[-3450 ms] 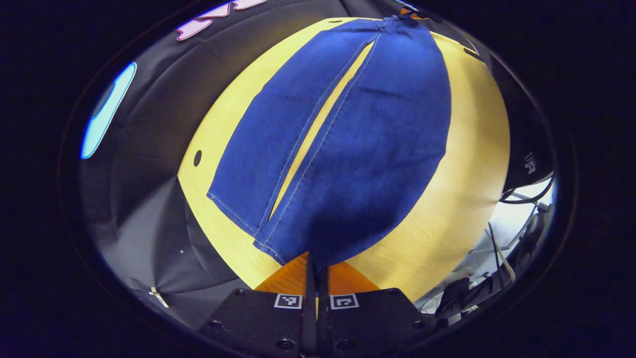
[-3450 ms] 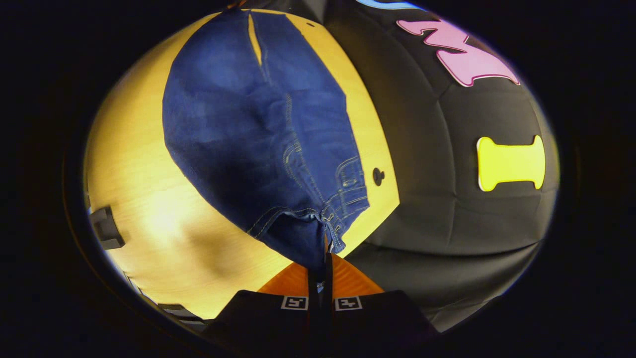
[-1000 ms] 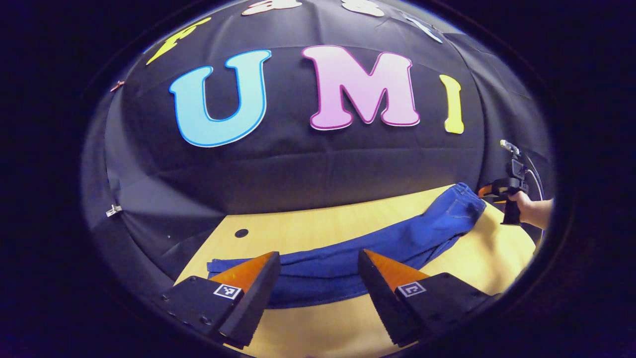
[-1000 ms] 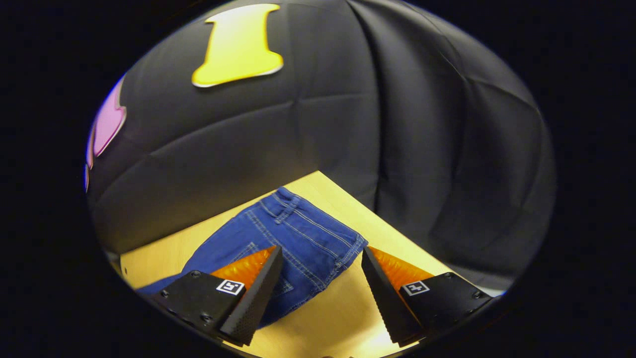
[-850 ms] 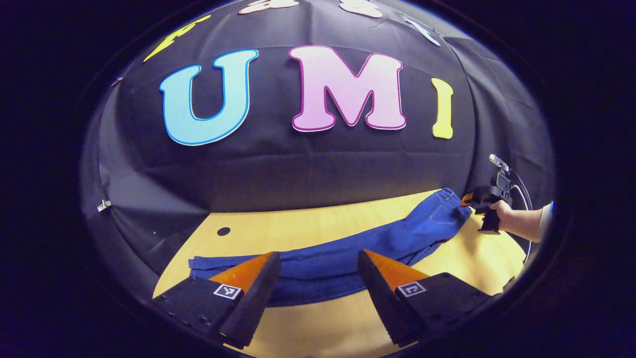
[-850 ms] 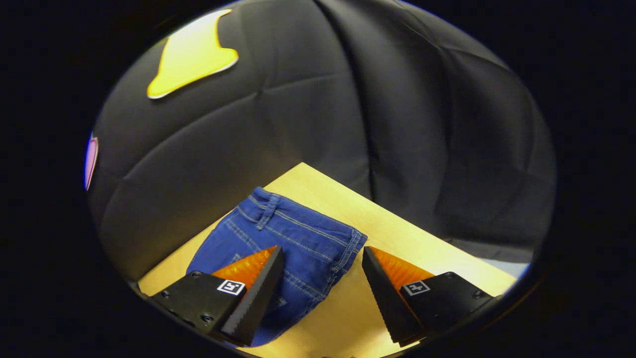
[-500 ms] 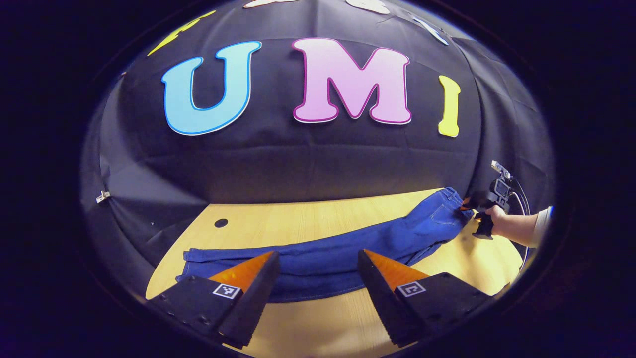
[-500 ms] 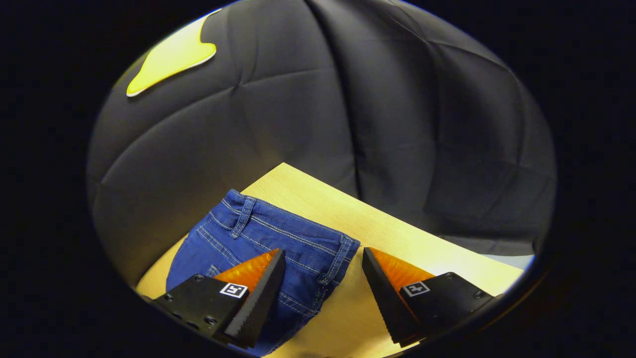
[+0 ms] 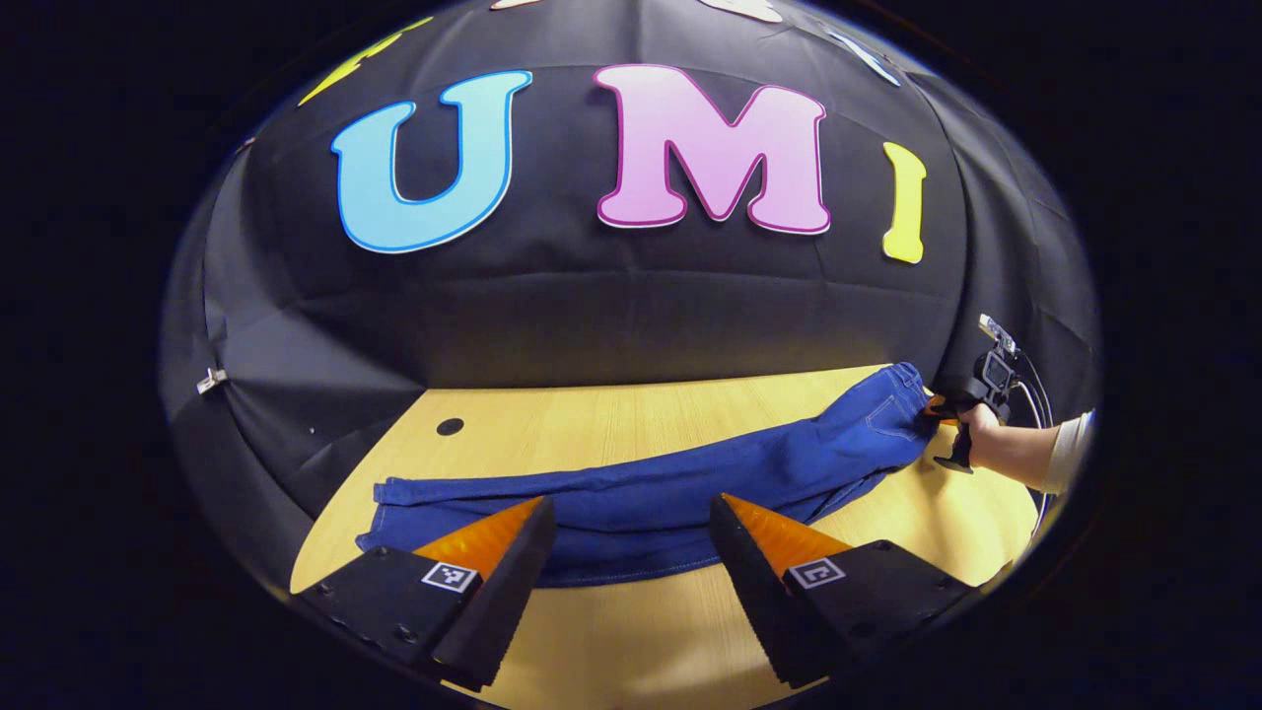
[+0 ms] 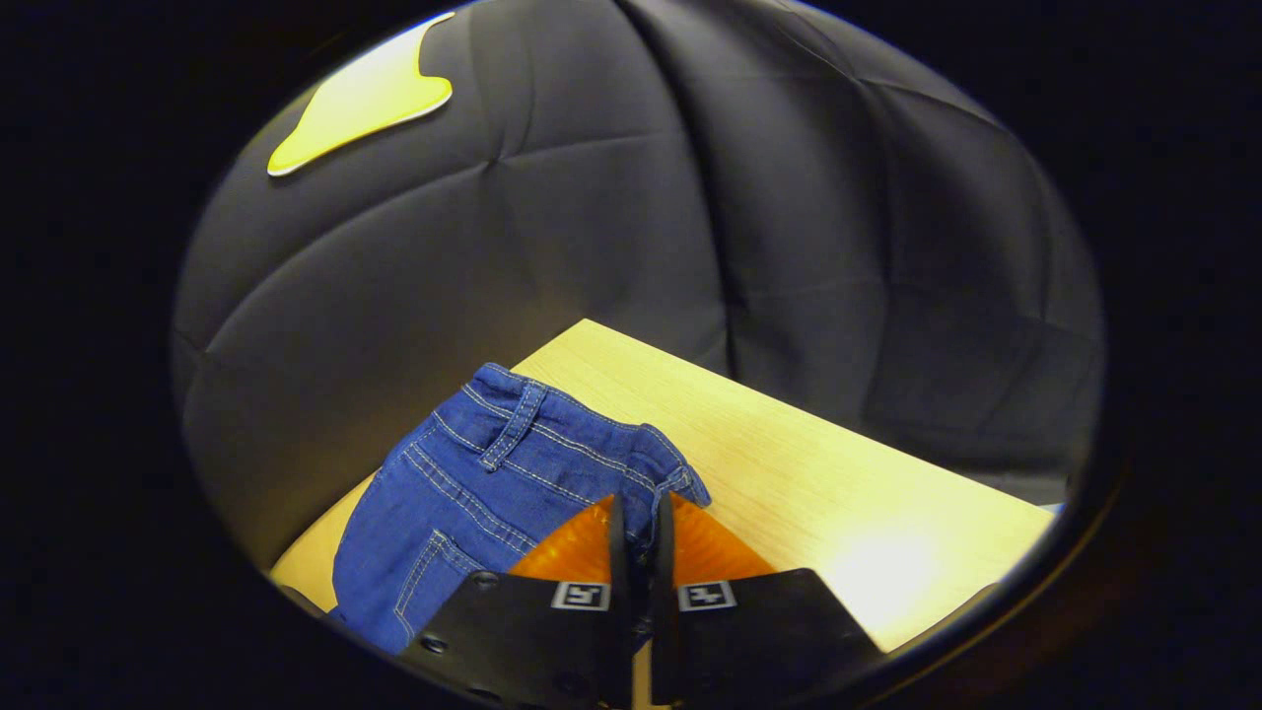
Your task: Grasp the waist and the cuffs of the jeans and fold them to make the two legs overlap; first hold the waist and fold one-third of the jeans toward the cuffs, then hold the cuffs and fold the remaining one-third in the same direction to finish folding.
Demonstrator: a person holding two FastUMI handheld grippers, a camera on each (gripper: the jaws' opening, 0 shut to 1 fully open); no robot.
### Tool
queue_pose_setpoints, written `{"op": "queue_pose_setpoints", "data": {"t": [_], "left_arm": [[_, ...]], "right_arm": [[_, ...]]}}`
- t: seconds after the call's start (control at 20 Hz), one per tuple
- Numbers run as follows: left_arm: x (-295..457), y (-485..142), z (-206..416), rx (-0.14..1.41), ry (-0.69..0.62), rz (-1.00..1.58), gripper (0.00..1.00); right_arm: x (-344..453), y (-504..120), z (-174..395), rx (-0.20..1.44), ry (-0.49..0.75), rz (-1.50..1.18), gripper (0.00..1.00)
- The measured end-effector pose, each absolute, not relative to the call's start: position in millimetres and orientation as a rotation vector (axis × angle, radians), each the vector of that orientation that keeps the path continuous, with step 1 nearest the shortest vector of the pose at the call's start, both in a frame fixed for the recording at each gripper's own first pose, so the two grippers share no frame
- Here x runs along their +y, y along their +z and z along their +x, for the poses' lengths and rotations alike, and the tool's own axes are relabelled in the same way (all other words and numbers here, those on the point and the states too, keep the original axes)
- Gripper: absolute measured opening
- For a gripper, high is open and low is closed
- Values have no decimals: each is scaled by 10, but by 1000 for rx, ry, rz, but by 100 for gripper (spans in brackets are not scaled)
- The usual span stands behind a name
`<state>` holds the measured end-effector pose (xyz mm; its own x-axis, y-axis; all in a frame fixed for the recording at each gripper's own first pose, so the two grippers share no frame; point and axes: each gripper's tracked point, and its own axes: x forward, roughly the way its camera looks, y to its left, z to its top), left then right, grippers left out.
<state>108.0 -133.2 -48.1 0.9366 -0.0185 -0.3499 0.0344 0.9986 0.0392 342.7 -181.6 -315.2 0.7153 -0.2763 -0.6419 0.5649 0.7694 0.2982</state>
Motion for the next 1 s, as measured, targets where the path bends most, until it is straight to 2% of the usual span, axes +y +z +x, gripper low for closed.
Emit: {"op": "queue_pose_setpoints", "data": {"t": [0.1,0.25,0.5,0.7,1.0], "left_arm": [[-1332,-505,1088,358,-28,41,99],[-1342,-498,1079,354,-21,27,99],[-1314,-495,1014,335,-10,-6,99],[-1184,-552,781,335,18,-34,99],[-890,-668,455,339,86,-69,99]], "right_arm": [[-1803,-3058,3388,610,-446,543,9],[-1839,-2643,3401,512,-391,472,9],[-1621,-1910,3231,353,-229,353,8],[-1464,-1884,3017,241,-68,275,8],[-1297,-1932,2683,147,242,193,8]]}}
